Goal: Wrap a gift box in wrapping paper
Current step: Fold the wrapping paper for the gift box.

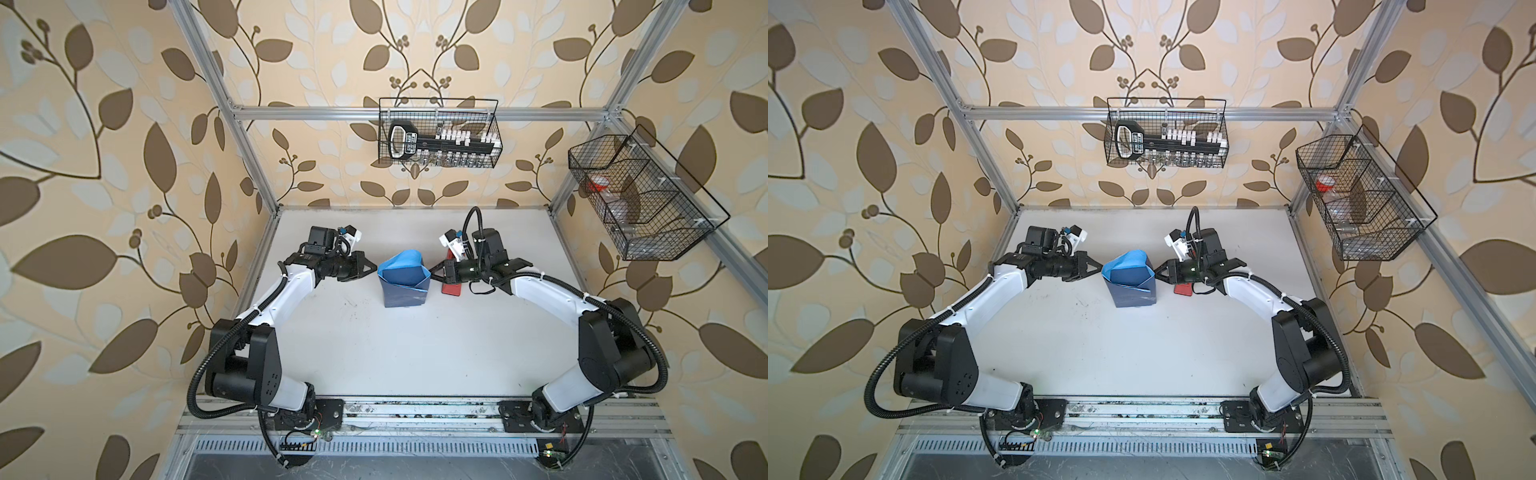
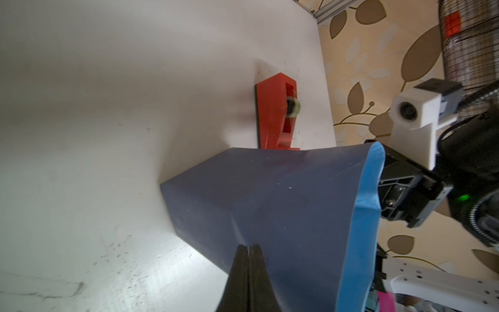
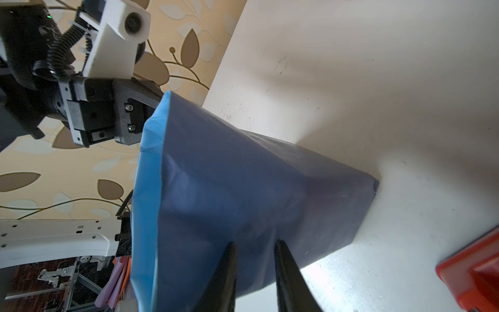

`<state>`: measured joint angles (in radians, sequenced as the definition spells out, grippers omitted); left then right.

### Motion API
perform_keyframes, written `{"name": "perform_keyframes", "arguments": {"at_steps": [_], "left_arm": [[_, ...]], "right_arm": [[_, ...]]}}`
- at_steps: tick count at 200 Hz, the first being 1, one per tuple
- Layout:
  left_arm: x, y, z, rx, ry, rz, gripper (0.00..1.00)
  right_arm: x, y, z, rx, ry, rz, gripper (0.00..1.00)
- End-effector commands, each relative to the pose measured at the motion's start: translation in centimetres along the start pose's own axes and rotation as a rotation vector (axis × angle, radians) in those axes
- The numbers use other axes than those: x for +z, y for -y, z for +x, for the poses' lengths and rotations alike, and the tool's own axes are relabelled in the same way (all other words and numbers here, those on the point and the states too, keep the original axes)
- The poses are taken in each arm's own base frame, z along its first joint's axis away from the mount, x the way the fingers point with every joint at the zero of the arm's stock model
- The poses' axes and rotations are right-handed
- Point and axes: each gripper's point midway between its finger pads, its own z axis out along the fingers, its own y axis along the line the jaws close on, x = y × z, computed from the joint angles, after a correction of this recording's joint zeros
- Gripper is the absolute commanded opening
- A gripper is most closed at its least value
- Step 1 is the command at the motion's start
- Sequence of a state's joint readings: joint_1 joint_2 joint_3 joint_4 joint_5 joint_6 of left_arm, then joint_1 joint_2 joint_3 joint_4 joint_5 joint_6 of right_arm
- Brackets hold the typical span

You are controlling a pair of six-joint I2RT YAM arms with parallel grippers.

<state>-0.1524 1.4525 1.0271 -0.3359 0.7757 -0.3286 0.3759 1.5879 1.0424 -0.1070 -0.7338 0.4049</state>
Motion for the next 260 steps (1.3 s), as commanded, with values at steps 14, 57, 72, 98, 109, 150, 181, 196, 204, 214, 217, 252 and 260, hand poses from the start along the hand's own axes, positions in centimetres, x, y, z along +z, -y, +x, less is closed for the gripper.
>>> {"name": "perform_keyframes", "arguments": {"at_steps": [14,57,72,98,109,150,181,196,204,214,217,252,260], "left_arm": [[0.9,1.2,1.9,-0.088,-0.070,0.077,0.00],[-2.1,1.6,3.7,-0.031,-0.121,-0.045,0.00],[-2.5,1.5,3.5,-0.031,-0.113,-0.066,0.01],[-3.4,0.9,2.9,-0.041,-0.087,-0.099,0.01],[-2.9,0.9,3.2,-0.050,-0.092,-0.067,0.01],[-0.6,2.3,2.0,-0.146,-0.046,0.116,0.00],[0.5,4.2,0.7,-0.082,-0.033,0.177,0.00],[1.4,4.0,0.5,-0.087,-0.051,0.179,0.00],[1.6,3.6,0.4,-0.094,-0.052,0.167,0.00],[2.0,3.1,0.5,-0.103,-0.059,0.151,0.00],[2.1,2.9,0.6,-0.106,-0.061,0.145,0.00],[2.9,0.8,1.8,-0.130,-0.081,0.087,0.00],[3.1,0.6,1.9,-0.131,-0.082,0.086,0.00]], "right_arm": [[0.2,0.6,0.7,0.018,-0.006,-0.004,0.26],[-1.5,3.3,1.2,0.065,0.031,0.087,0.26],[-1.1,3.8,2.1,0.072,0.005,0.102,0.26],[-0.3,3.6,2.8,0.080,-0.010,0.101,0.26],[0.0,3.1,3.0,0.065,-0.012,0.088,0.26],[1.2,1.5,2.5,0.042,-0.023,0.048,0.26],[1.8,1.3,2.9,0.048,-0.037,0.039,0.26],[1.8,0.9,3.0,0.041,-0.036,0.031,0.26],[1.9,1.0,3.0,0.037,-0.038,0.031,0.26],[1.9,1.2,3.1,0.038,-0.040,0.038,0.26],[1.9,1.3,3.1,0.040,-0.040,0.041,0.26],[2.1,1.1,2.9,0.040,-0.032,0.030,0.26],[2.2,1.2,3.0,0.041,-0.038,0.033,0.26]]}}
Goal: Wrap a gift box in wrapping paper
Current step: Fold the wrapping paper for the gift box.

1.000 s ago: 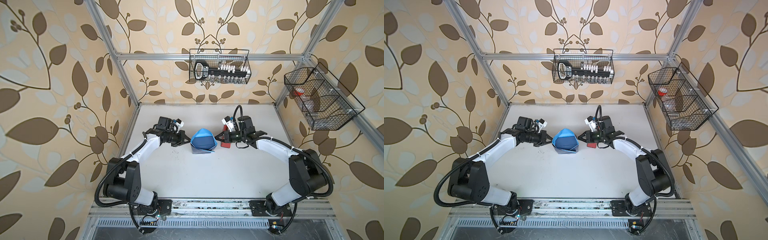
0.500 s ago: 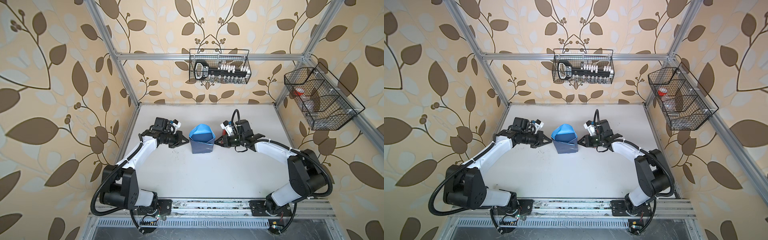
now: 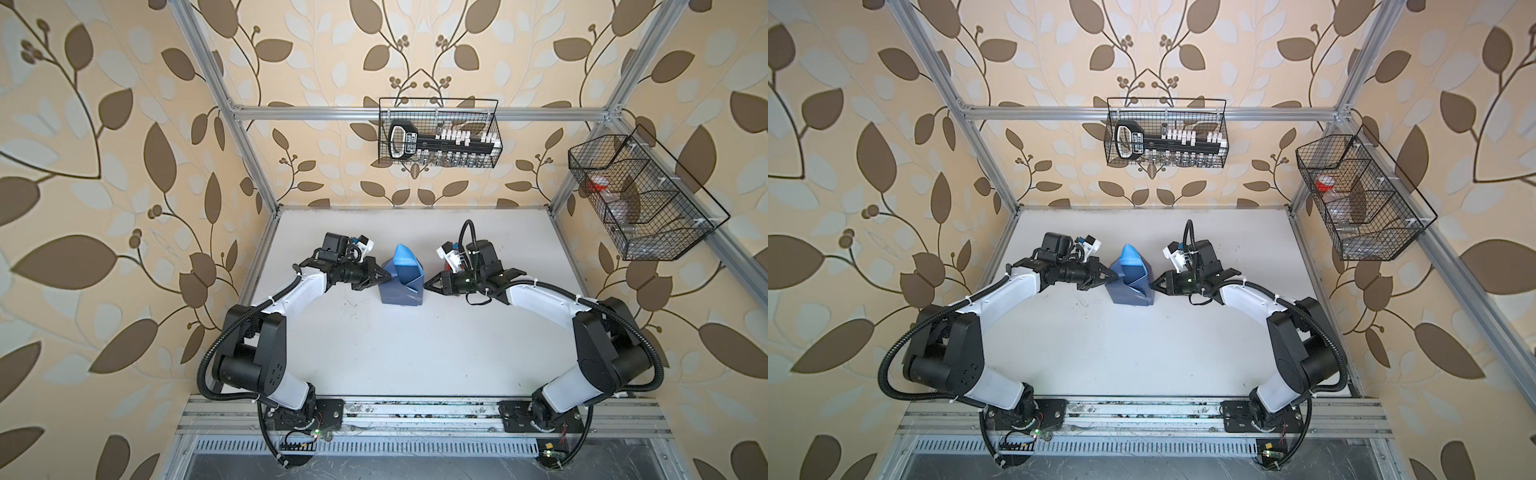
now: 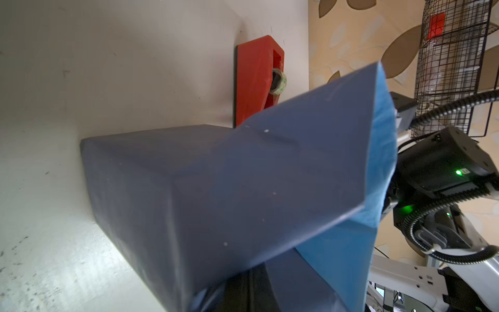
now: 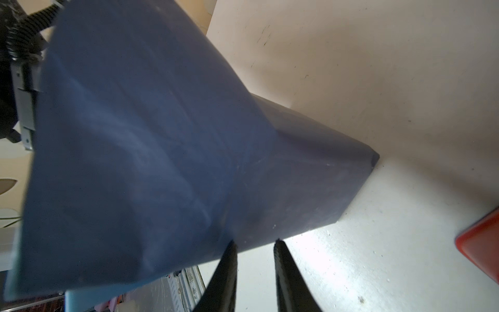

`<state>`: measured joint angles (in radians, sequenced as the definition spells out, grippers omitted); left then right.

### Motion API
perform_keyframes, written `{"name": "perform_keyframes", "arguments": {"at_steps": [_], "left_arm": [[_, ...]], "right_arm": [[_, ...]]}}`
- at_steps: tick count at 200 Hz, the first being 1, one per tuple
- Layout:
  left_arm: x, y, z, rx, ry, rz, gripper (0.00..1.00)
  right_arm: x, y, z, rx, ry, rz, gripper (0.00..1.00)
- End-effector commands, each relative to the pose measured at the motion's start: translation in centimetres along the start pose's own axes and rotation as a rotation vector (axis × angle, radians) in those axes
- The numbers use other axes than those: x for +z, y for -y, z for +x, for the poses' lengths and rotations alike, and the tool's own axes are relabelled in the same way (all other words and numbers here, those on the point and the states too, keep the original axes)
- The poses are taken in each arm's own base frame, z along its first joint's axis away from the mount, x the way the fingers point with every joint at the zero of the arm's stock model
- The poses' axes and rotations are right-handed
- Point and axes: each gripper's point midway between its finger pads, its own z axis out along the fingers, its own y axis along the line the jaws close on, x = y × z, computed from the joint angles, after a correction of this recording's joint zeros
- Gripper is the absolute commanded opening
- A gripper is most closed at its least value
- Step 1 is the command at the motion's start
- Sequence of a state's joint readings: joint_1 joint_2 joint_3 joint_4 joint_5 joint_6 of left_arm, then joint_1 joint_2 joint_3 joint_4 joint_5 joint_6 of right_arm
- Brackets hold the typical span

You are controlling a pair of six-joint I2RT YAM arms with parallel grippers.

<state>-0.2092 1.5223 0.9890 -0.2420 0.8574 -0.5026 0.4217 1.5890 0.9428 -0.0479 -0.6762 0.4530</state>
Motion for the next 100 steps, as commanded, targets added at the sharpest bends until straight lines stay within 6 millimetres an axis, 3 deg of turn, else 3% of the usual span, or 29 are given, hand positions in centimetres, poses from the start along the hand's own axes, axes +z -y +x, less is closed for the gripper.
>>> {"name": "perform_keyframes", "arguments": {"at_steps": [1,51,100], "left_arm": [[0.1,0.0,-0.1,0.024,0.010,0.000,0.00],[1.0,0.5,-0.1,0.029,-0.022,0.028,0.00],[1.1,-1.0,0.9,0.029,-0.047,-0.023,0.00]], "right_arm": [[0.6,-0.2,-0.4,-0.012,0.000,-0.010,0.26],[0.4,-1.5,-0.9,-0.039,-0.008,-0.045,0.26],[-3.2,-1.4,-2.9,-0.029,0.062,-0.059,0.26]]}}
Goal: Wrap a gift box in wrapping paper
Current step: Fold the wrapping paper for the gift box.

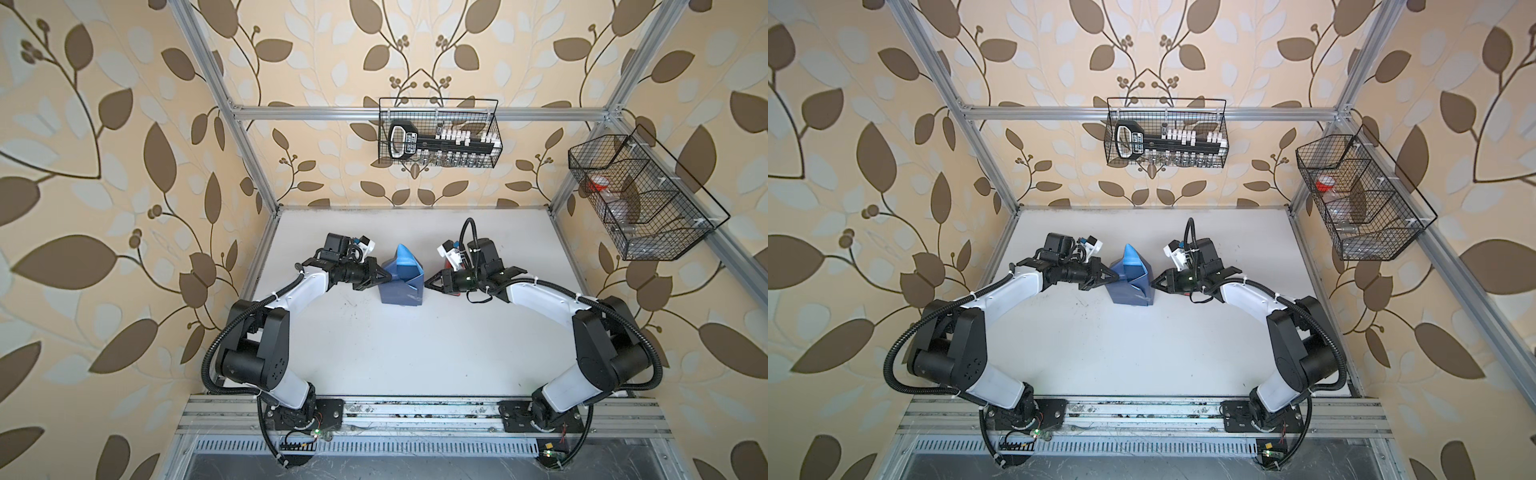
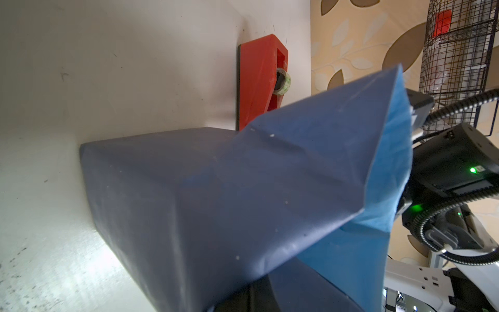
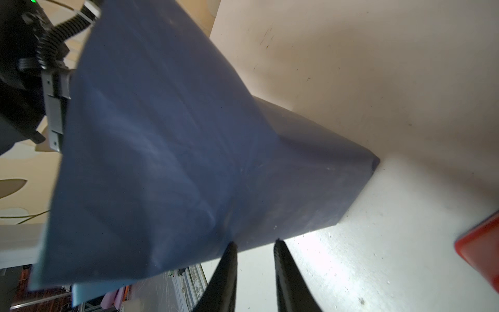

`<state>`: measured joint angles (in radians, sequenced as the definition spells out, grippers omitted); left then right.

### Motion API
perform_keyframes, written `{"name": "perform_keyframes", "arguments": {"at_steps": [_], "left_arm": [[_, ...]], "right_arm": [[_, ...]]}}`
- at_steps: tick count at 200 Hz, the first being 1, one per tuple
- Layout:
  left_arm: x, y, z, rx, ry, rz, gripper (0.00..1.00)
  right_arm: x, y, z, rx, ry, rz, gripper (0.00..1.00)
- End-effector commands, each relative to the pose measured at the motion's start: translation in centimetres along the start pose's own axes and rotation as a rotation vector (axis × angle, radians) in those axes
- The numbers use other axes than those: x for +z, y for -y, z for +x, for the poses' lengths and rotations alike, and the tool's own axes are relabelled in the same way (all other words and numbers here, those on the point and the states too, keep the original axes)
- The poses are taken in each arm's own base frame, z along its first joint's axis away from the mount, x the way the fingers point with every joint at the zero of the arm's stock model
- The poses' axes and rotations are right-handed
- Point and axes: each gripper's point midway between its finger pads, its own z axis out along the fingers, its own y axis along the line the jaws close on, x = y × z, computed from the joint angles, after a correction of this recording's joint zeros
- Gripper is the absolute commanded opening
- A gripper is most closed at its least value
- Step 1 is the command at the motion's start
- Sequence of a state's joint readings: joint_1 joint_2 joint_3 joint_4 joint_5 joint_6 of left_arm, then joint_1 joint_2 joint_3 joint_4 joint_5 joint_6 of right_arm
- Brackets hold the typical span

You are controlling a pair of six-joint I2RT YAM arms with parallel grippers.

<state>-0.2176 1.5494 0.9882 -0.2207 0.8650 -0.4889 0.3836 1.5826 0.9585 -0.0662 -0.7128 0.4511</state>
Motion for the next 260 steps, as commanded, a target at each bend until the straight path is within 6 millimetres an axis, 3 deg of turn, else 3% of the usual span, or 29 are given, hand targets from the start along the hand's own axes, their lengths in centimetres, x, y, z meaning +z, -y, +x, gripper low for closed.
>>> {"name": "perform_keyframes", "arguments": {"at_steps": [1,81,114,134,150,172,204,241,260], "left_arm": [[0.4,-0.6,0.9,0.015,-0.033,-0.030,0.00],[0.3,-0.8,0.9,0.033,-0.039,-0.039,0.00],[0.3,-0.6,1.0,0.032,-0.043,-0.037,0.00],[0.3,-0.6,0.8,0.031,-0.034,-0.035,0.00],[0.1,-0.2,0.7,0.040,-0.038,-0.035,0.00],[0.0,-0.2,0.7,0.051,-0.037,-0.040,0.00],[-0.1,-0.1,0.5,0.053,-0.040,-0.046,0.00],[0.1,-0.3,0.4,0.041,-0.042,-0.054,0.00],[0.2,-0.6,0.4,0.038,-0.045,-0.057,0.00]], "right_arm": [[-2.2,-1.7,-2.0,-0.045,0.049,-0.045,0.25],[2.0,-5.9,-2.2,-0.050,-0.002,-0.197,0.25],[3.6,-6.2,-2.1,-0.045,-0.026,-0.204,0.25],[4.1,-4.6,-1.8,-0.023,-0.033,-0.175,0.25],[3.2,-3.8,-2.5,0.012,-0.018,-0.160,0.25],[0.6,-4.0,-3.5,-0.028,0.031,-0.139,0.25],[-2.3,-4.1,-2.8,-0.075,0.025,-0.104,0.26],[-1.9,-3.2,0.4,-0.048,-0.019,-0.101,0.26],[-1.2,-3.8,1.1,-0.061,-0.030,-0.122,0.26]]}}
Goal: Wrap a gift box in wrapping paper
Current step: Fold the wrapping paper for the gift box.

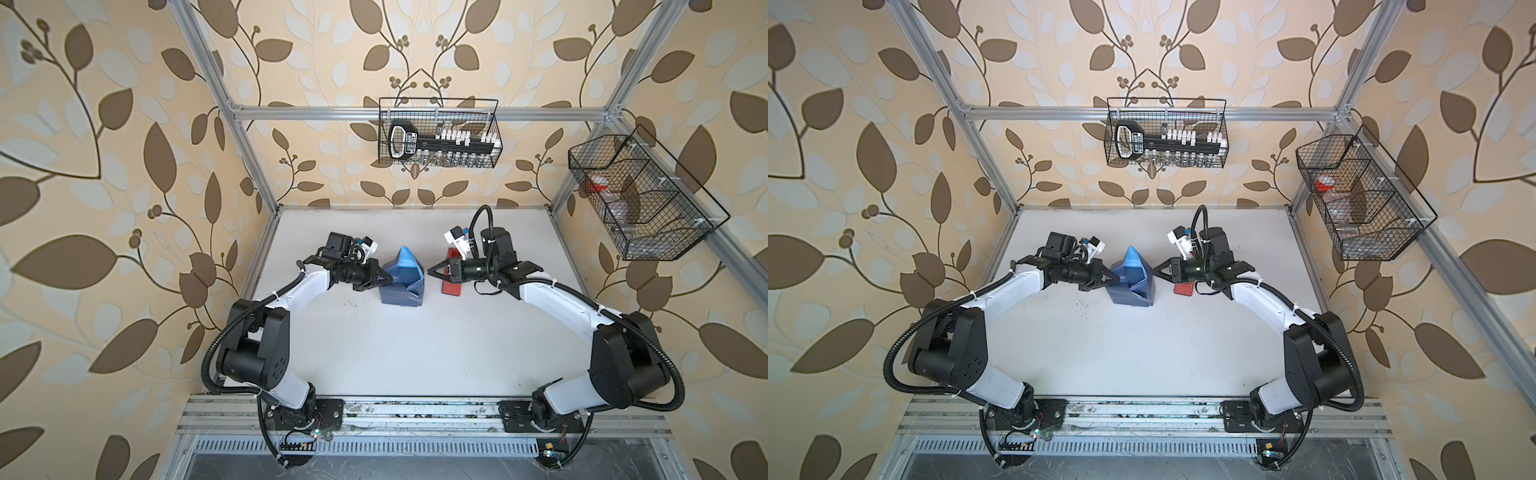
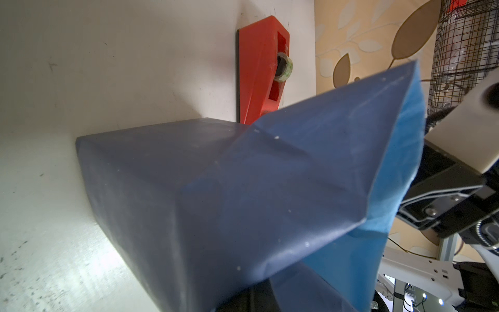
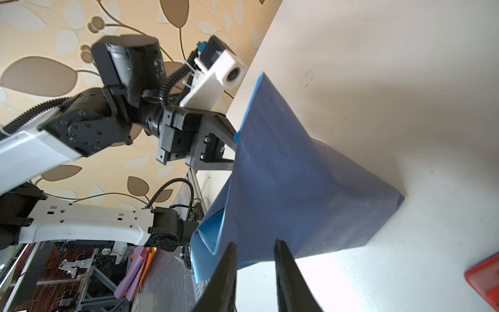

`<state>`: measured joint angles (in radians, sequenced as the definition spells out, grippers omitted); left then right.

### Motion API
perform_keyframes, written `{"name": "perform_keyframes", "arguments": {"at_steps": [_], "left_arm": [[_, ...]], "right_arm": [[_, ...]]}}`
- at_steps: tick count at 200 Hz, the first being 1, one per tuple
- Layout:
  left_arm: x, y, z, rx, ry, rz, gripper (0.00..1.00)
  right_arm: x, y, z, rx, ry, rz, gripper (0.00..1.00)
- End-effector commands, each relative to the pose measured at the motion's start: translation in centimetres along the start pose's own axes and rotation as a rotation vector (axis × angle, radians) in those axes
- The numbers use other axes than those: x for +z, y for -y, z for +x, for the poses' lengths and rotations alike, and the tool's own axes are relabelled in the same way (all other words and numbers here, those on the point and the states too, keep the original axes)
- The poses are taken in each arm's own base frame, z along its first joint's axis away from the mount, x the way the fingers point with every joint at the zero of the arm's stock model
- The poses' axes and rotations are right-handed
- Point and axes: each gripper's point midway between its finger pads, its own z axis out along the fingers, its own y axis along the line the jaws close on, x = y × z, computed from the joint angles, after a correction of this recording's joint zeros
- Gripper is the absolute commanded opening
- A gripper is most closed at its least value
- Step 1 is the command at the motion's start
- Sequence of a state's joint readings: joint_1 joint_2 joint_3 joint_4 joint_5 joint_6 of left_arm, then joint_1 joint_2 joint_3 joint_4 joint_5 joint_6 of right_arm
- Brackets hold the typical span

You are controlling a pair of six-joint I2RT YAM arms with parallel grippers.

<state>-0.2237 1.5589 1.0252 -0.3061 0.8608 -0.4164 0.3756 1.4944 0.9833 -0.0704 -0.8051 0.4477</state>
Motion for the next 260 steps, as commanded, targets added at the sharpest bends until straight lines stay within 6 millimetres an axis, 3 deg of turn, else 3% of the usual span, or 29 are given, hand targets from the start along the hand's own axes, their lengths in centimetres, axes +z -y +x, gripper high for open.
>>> {"name": "perform_keyframes", "arguments": {"at_steps": [1,39,127,156,193,214,233,247,260], "left_arm": [[0.2,-0.7,0.0,0.005,-0.010,-0.036,0.00],[0.2,-0.7,0.0,0.006,-0.011,-0.038,0.00],[0.2,-0.7,0.2,0.004,-0.009,-0.036,0.00],[0.3,-0.9,0.2,-0.003,-0.005,-0.036,0.00],[0.0,0.4,0.1,0.022,-0.010,0.005,0.00],[-1.6,3.9,-0.2,0.061,-0.040,0.066,0.04],[-4.4,7.8,-0.8,0.148,-0.046,0.102,0.08],[-6.7,9.1,-1.9,0.190,-0.006,0.096,0.07],[-8.3,8.8,-3.0,0.174,0.040,0.077,0.06]], "right_arm": [[1.2,0.5,2.7,0.018,-0.066,-0.011,0.26],[2.7,-0.8,1.7,0.011,-0.056,-0.047,0.25],[6.4,-0.3,0.2,0.023,-0.045,-0.031,0.25],[7.4,1.6,1.1,0.026,-0.084,0.019,0.25],[8.0,3.8,2.6,0.025,-0.134,0.080,0.25],[7.8,4.4,3.1,0.039,-0.139,0.089,0.25],[7.6,4.8,3.5,0.041,-0.143,0.096,0.25],[7.5,5.2,3.6,0.050,-0.146,0.101,0.25],[7.2,5.0,3.5,0.048,-0.142,0.097,0.25]]}}
